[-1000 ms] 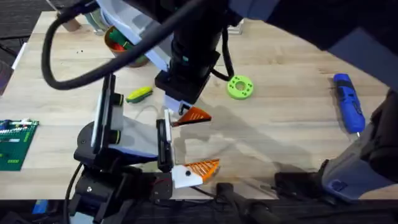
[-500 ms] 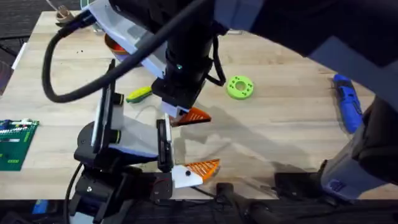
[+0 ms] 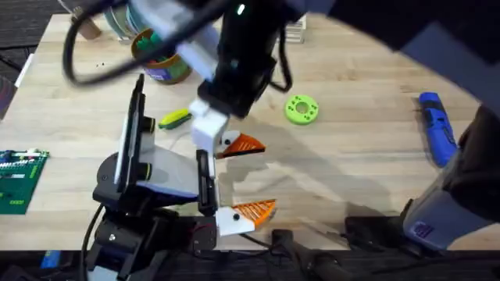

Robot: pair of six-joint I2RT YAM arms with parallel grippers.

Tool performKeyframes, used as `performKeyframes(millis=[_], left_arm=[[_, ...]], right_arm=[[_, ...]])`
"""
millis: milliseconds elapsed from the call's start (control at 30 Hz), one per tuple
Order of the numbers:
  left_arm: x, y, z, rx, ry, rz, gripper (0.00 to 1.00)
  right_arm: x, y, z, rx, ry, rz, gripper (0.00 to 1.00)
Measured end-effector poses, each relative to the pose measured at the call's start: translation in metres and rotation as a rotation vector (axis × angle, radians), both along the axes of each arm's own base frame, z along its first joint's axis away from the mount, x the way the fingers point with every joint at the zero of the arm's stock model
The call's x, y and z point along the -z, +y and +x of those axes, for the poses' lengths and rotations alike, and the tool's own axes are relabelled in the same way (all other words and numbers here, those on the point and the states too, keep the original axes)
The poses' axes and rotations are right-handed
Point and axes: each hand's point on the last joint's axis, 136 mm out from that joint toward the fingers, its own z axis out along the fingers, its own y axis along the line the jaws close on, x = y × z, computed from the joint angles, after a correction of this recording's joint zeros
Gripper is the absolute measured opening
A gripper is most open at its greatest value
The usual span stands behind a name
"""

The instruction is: Pick up the gripper from the table and insert it into the empty holder that is missing its gripper. Then pick up a screw, insert it into the mounting hole, and use the screwdriver to tighten it. Finally, clean up the table by picking up the vegetable and placing it into the bucket.

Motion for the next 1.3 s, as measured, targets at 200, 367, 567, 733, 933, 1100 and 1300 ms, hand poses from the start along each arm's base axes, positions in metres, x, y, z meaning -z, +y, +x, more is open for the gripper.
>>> performKeyframes(millis=[200, 367, 567, 733, 933, 1100, 1300], left_arm=[[0.000, 0.000, 0.000, 0.001, -0.001, 0.000, 0.993], [0.000, 0.000, 0.000, 0.001, -0.001, 0.000, 0.993], [0.000, 0.000, 0.000, 0.001, -0.002, 0.000, 0.993], [0.000, 0.000, 0.000, 0.000, -0.003, 0.000, 0.875], [0.000, 0.000, 0.000, 0.000, -0.006, 0.001, 0.081], [0.000, 0.000, 0.000, 0.000, -0.009, 0.001, 0.010], [0.000, 0.000, 0.000, 0.000, -0.009, 0.001, 0.009]], right_arm=[[-0.016, -0.022, 0.051, 0.134, -0.045, 0.054, 0.992], [-0.017, -0.049, 0.087, 0.243, -0.060, 0.063, 0.992], [-0.017, -0.071, 0.109, 0.352, -0.063, 0.053, 0.992], [-0.012, -0.109, 0.124, 0.475, -0.065, -0.035, 0.993], [-0.016, -0.169, 0.137, 0.630, -0.063, -0.114, 0.994], [-0.040, -0.223, 0.135, 0.752, -0.125, -0.164, 0.994], [-0.063, -0.276, 0.138, 0.898, -0.197, -0.167, 0.994]])
